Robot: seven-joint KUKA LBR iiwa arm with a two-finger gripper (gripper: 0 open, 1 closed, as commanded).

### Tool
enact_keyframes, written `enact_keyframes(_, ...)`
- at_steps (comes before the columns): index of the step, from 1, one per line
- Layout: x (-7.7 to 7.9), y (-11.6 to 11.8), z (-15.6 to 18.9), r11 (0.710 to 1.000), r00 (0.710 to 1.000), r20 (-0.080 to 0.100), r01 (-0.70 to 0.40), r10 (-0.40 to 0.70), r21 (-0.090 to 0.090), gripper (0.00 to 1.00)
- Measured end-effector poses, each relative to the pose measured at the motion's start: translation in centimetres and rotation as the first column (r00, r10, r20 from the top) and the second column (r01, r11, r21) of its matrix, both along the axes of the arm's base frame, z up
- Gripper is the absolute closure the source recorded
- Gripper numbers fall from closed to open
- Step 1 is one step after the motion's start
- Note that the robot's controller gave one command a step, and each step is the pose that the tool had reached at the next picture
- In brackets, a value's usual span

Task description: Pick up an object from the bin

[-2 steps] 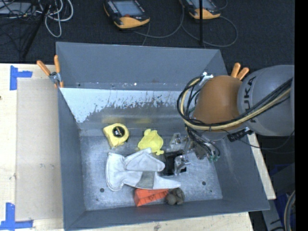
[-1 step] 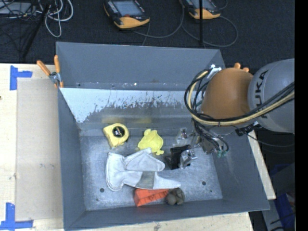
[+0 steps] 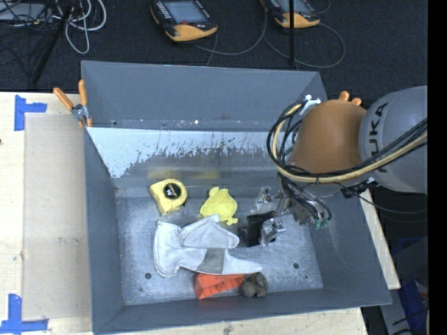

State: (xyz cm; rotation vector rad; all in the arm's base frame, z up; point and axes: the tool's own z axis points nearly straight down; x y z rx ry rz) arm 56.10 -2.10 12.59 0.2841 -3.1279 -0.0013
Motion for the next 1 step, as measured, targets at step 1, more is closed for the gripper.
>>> enact_keyframes(1,0.94,0.77,16.68,0.999,0.999,0.008,-0.036,0.036,-0.001,1.0)
